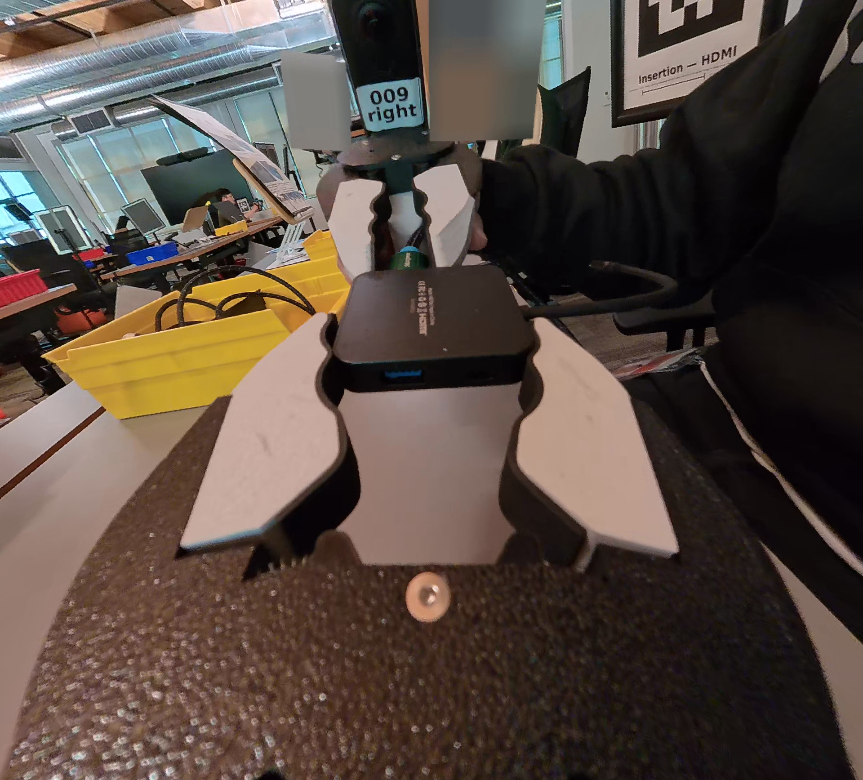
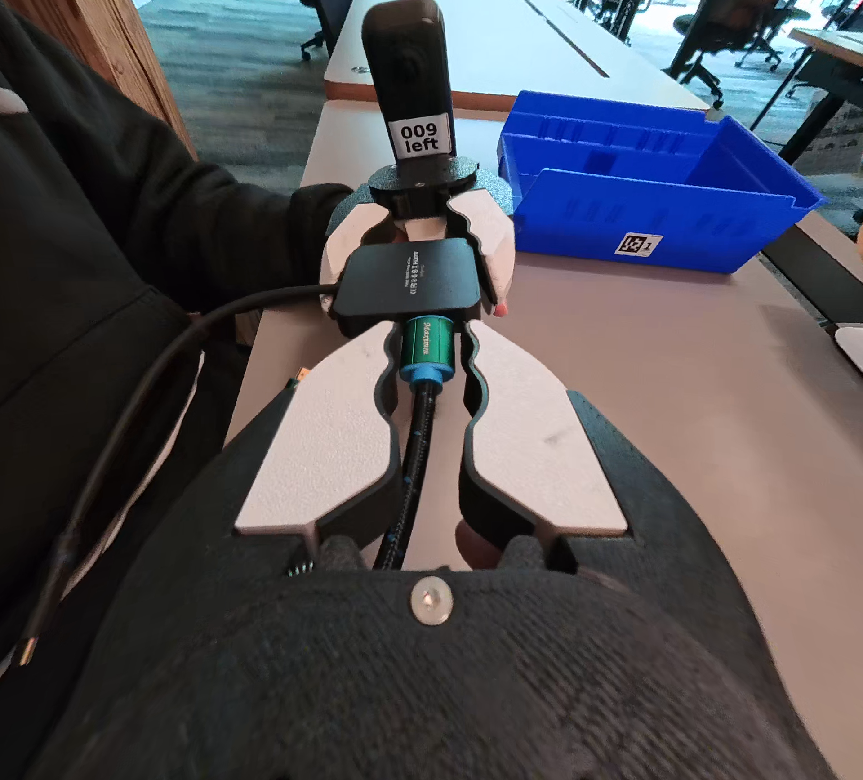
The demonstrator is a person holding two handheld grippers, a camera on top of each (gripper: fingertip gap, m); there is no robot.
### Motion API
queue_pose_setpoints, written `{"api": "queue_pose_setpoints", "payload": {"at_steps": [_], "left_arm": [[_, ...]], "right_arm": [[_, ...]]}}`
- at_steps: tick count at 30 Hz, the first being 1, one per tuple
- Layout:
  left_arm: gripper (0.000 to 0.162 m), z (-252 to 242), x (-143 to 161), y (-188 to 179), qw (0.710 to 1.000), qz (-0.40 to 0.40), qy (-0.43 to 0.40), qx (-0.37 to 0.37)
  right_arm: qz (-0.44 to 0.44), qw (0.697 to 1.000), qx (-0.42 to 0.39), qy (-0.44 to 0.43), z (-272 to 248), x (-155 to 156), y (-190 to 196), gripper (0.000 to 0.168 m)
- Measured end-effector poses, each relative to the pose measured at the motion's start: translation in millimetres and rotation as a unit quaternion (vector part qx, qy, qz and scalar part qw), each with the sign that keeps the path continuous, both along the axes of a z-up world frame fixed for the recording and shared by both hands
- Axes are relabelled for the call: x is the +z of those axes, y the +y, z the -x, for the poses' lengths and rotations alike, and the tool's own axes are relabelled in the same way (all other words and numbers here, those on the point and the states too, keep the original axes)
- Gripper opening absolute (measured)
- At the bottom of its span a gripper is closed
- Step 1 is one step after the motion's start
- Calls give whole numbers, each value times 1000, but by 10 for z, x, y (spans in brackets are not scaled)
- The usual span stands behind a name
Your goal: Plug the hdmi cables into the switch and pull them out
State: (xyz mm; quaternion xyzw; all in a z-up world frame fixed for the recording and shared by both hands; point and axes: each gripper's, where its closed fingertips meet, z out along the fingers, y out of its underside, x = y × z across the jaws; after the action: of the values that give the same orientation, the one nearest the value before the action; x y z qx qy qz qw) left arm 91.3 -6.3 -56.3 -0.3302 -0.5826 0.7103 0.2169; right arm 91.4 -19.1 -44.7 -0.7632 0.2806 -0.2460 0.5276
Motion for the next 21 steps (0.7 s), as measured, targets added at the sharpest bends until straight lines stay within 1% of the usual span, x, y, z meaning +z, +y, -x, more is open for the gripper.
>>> {"api": "queue_pose_setpoints", "payload": {"at_steps": [8,12,15,16,17,18,19,20,21], "left_arm": [[75,-37,-28,-2,1000,-14,1,3],[75,-32,-57,-6,1000,-31,1,-1],[73,-37,8,53,999,-30,14,-18],[73,-35,20,84,999,-29,12,-24],[73,-79,45,119,999,-23,17,-20],[74,-223,145,202,999,-5,49,-13],[73,-445,287,320,995,18,94,-1],[73,-650,354,404,993,31,112,23],[73,-775,357,441,992,34,113,46]], "right_arm": [[-30,999,-21,4,-30,-45,-8,21],[-38,998,-35,31,-19,-86,-21,22],[-17,999,-34,14,0,-42,43,21],[2,999,-33,11,23,-39,54,22],[31,998,-48,13,57,-44,-42,22],[62,994,-87,9,109,-27,-304,22],[41,993,-114,-7,210,104,-550,21],[-18,993,-116,-23,342,308,-695,21],[-52,989,-130,-56,440,525,-836,21]]}}
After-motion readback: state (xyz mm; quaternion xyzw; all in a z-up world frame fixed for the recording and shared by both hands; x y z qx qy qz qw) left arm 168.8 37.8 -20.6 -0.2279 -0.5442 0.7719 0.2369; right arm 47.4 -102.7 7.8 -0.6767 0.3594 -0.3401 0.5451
